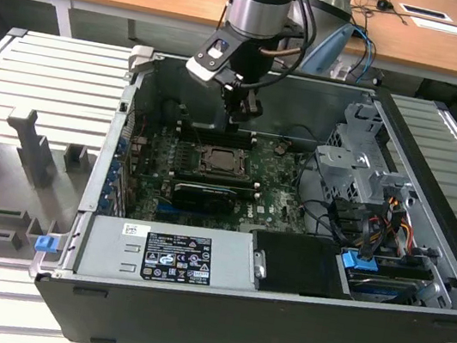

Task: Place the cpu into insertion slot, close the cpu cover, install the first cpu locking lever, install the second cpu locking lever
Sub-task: 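Install the first cpu locking lever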

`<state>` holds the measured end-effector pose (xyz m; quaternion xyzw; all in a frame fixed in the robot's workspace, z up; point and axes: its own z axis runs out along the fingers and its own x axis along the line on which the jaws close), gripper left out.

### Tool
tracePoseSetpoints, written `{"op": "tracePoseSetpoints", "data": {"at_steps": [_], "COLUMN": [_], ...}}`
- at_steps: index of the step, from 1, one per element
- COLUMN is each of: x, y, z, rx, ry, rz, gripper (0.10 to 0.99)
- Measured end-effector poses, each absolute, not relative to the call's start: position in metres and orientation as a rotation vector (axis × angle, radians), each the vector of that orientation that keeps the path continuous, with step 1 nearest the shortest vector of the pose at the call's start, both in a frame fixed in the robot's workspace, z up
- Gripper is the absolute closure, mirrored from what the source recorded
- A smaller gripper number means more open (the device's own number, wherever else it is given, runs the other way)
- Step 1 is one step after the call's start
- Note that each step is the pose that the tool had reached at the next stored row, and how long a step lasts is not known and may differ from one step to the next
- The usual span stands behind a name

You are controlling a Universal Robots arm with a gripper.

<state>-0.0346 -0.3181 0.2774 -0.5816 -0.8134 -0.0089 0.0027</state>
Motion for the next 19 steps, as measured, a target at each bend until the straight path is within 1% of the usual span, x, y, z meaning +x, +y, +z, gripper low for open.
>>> {"op": "tracePoseSetpoints", "data": {"at_steps": [19], "x": [-0.0346], "y": [-0.3181], "z": [0.2774], "rx": [-1.45], "ry": [-2.778], "rz": [-0.027], "gripper": [0.98]}}
